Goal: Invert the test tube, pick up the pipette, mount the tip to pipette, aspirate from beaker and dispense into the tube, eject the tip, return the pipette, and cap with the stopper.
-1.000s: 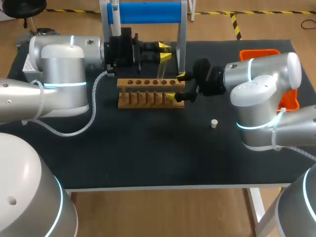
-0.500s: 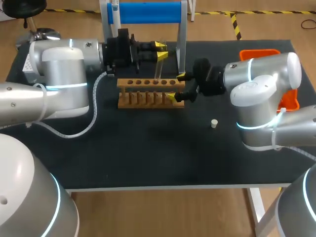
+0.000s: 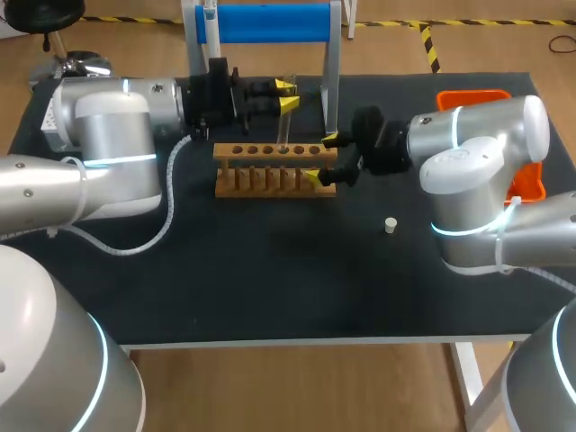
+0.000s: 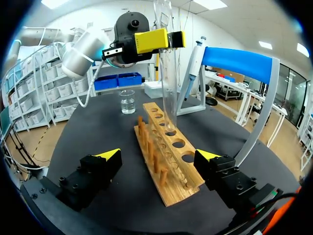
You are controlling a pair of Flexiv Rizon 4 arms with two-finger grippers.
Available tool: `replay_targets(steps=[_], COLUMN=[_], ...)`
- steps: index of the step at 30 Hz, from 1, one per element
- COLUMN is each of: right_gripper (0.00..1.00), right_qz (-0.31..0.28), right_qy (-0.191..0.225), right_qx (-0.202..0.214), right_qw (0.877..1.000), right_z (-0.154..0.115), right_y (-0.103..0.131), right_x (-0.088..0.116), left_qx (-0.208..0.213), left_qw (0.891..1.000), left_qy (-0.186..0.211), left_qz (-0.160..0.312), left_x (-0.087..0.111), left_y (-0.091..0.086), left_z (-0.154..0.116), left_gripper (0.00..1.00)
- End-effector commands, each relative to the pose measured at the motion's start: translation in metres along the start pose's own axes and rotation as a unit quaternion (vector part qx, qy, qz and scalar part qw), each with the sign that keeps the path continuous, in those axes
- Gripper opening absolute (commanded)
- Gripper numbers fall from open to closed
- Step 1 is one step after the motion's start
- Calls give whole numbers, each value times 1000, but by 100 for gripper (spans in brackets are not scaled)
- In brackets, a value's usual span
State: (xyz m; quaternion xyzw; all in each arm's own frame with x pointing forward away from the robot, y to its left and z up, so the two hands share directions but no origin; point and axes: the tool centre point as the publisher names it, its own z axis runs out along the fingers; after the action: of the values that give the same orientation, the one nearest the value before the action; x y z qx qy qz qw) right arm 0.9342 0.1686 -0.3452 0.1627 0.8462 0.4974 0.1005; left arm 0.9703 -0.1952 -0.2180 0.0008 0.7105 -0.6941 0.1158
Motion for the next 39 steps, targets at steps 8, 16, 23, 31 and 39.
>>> replay_targets(steps=[8,16,23,31,39], right_gripper=[100,100,100,100,100], right_qz=[0,0,0,0,0], right_qy=[0,0,0,0,0], right_qx=[0,0,0,0,0], right_qw=[1000,1000,1000,1000,1000], right_z=[0,0,0,0,0], right_y=[0,0,0,0,0], right_x=[0,0,0,0,0], left_qx=[3,1,-4,-2,-3], left_qw=[1000,1000,1000,999,999], left_qy=[-1,-1,-4,-12,-16], left_qz=[-2,-10,-27,-38,-46], left_x=[-3,-3,-2,-2,0], left_y=[11,17,21,27,33], left_z=[3,4,4,3,4], left_gripper=[0,0,0,0,0])
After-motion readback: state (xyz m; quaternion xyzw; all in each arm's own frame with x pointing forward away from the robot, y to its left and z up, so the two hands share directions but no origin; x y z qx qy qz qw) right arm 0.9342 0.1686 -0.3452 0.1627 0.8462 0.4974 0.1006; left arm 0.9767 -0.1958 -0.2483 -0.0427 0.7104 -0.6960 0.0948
